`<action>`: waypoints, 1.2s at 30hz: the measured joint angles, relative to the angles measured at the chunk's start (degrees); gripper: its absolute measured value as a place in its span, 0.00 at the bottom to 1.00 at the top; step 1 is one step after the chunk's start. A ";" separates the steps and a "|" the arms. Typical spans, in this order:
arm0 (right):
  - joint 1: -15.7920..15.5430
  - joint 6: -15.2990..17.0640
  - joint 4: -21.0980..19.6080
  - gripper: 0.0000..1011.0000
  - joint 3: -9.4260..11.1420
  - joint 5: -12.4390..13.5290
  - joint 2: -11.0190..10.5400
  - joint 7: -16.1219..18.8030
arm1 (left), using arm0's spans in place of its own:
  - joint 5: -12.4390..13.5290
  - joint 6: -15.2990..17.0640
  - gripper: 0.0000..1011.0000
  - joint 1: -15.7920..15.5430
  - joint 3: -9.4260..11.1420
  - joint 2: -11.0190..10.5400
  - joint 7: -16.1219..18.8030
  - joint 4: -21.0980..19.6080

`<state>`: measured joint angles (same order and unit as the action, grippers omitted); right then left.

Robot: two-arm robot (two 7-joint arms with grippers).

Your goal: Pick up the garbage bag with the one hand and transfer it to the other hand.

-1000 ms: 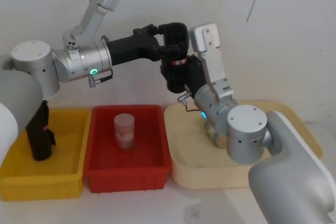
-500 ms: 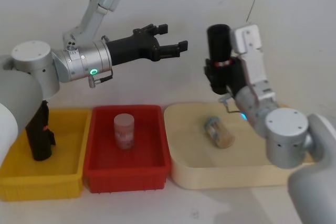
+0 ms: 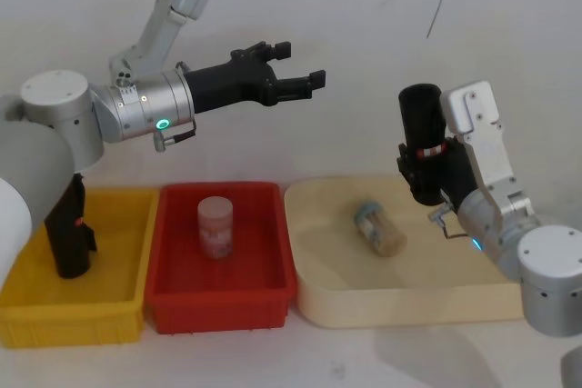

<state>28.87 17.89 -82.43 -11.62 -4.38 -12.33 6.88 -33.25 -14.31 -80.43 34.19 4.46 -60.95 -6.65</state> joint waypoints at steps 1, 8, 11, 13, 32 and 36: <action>-0.29 0.21 -0.27 0.53 0.02 -0.04 -0.18 0.13 | 0.00 0.00 0.99 0.00 0.00 0.00 0.00 0.00; -2.00 1.58 -2.16 0.73 0.18 -0.24 -1.39 1.07 | 0.00 0.00 0.99 0.00 0.00 0.00 0.00 0.00; -2.50 1.96 -2.71 0.82 0.24 -0.32 -1.77 1.38 | 0.00 0.00 0.99 0.00 0.00 0.01 0.00 0.00; -2.80 2.20 -3.05 0.89 0.26 -0.35 -1.99 1.53 | 0.00 0.00 0.99 0.00 0.00 0.00 0.00 0.00; -4.00 3.14 -4.37 0.99 0.38 -0.49 -2.82 2.17 | -0.01 0.00 0.99 0.00 0.00 0.00 0.00 0.00; -4.11 3.22 -4.46 0.99 0.41 -0.51 -2.88 2.22 | 0.00 0.00 0.99 0.00 0.00 0.01 0.00 0.00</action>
<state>24.75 21.11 -86.90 -11.21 -4.89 -15.21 9.10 -33.26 -14.31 -80.43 34.20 4.47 -60.96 -6.65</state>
